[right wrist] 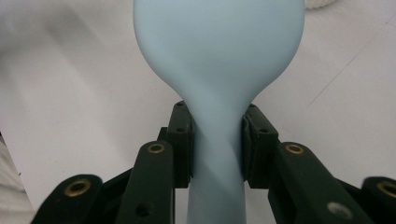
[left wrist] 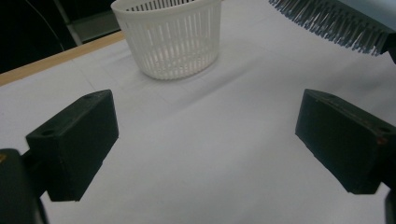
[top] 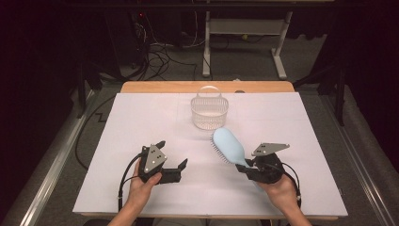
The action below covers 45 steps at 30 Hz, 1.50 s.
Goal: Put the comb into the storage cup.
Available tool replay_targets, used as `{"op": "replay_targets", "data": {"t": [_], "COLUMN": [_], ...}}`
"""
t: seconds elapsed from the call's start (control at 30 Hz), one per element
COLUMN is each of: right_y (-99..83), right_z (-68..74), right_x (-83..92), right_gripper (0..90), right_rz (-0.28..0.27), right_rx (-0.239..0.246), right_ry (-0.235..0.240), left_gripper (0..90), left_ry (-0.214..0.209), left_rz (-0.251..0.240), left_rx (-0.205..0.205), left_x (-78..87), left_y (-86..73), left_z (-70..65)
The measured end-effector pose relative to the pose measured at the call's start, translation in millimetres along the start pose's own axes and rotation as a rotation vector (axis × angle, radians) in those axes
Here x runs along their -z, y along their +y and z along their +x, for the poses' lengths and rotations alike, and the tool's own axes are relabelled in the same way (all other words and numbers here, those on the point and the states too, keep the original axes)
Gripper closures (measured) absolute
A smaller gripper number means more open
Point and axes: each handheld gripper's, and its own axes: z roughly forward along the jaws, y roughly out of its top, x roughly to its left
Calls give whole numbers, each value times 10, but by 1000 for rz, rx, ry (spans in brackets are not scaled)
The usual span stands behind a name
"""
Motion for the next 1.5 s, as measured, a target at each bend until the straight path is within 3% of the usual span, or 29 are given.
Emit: {"op": "replay_targets", "data": {"t": [0.4,0.7,0.77,0.83,0.9,0.97,1.5], "right_y": [5,18,20,21,24,27,65], "right_z": [20,47,52,56,61,64,116], "right_x": [-11,-28,-30,-28,-28,-30,-88], "right_gripper": [700,700,700,700,700,700,699], "right_rz": [1,2,0,0,-3,-4,-4], "right_rx": [8,14,18,21,19,18,29], "right_ry": [1,6,7,5,7,9,20], "left_gripper": [67,71,87,173,129,164,154], "left_ry": [-64,-114,-126,-139,-144,-143,-179], "left_rz": [9,-8,-8,-6,-13,-20,-47], "left_rx": [-27,-23,-19,-19,-18,-18,18], "left_x": [-142,-234,-252,-271,-290,-304,-377], "left_y": [82,154,163,174,185,201,276], "left_z": [-126,-214,-224,-234,-250,-265,-337]}}
